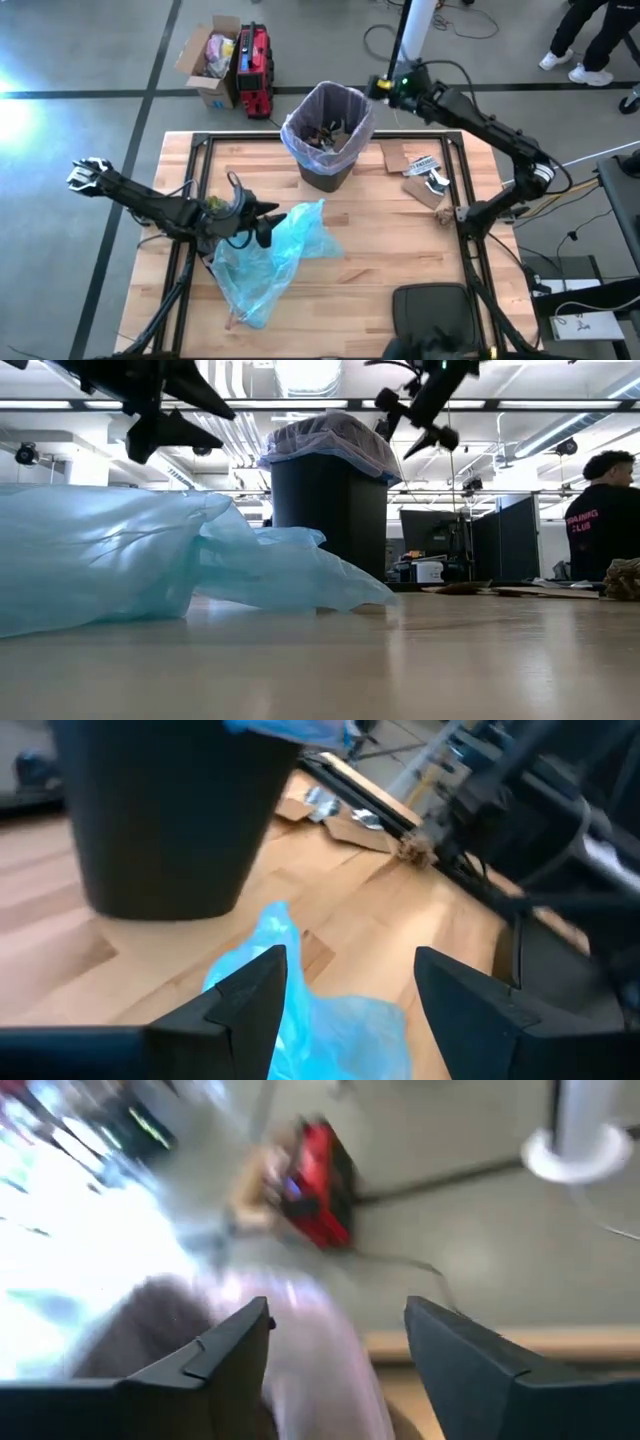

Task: Place trash/remove bag and relplace
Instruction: Adjust the trash bin, then put the brown cardboard into the trash bin

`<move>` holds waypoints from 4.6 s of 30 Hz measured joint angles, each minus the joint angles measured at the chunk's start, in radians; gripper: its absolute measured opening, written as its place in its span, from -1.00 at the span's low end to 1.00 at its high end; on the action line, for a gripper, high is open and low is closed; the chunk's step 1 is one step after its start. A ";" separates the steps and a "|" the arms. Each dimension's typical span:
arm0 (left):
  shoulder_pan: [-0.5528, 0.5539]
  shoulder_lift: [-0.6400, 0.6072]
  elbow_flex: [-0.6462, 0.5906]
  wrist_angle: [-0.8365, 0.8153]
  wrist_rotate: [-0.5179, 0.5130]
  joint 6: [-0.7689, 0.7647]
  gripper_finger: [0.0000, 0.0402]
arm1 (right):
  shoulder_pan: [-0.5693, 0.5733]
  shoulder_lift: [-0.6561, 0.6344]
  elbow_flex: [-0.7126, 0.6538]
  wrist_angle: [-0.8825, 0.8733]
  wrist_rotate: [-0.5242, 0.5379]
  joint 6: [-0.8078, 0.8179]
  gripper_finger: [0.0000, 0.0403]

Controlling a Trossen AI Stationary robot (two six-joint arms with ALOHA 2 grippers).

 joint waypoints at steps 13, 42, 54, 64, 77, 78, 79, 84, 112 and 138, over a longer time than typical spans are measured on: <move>0.031 0.094 0.140 0.016 -0.268 -0.062 -0.08 | -0.270 0.002 -0.355 0.520 -0.398 0.006 -0.19; 0.227 0.510 0.620 0.154 -0.294 0.280 -0.46 | 0.018 0.000 -0.776 1.160 -0.499 0.181 -0.48; 0.254 0.807 0.921 0.204 -0.012 0.484 -0.55 | -0.042 -0.148 -0.804 0.872 -0.388 -0.065 -0.28; 0.234 0.759 0.953 0.075 0.011 0.489 -0.40 | -0.108 -0.204 -0.805 0.806 -0.357 -0.167 -0.08; 0.180 0.549 0.951 -0.131 0.034 0.545 -0.23 | 0.040 0.100 -0.804 1.290 -0.347 0.157 -0.17; 0.180 0.542 0.951 -0.131 0.035 0.547 -0.23 | 0.065 0.124 -0.804 1.323 -0.344 0.172 -0.17; 0.180 0.535 0.951 -0.130 0.036 0.554 -0.22 | 0.091 0.146 -0.804 1.349 -0.334 0.183 -0.17; 0.183 0.530 0.951 -0.109 0.039 0.593 -0.21 | 0.194 0.227 -0.765 1.341 -0.347 0.179 -0.15; 0.325 0.256 0.949 -0.937 -0.124 0.092 -0.09 | -0.092 -0.193 -0.809 0.264 -0.183 -0.379 0.52; 0.383 -0.058 0.735 -1.226 -0.161 -0.045 -0.04 | 0.053 0.061 -0.804 0.189 -0.100 -0.334 0.83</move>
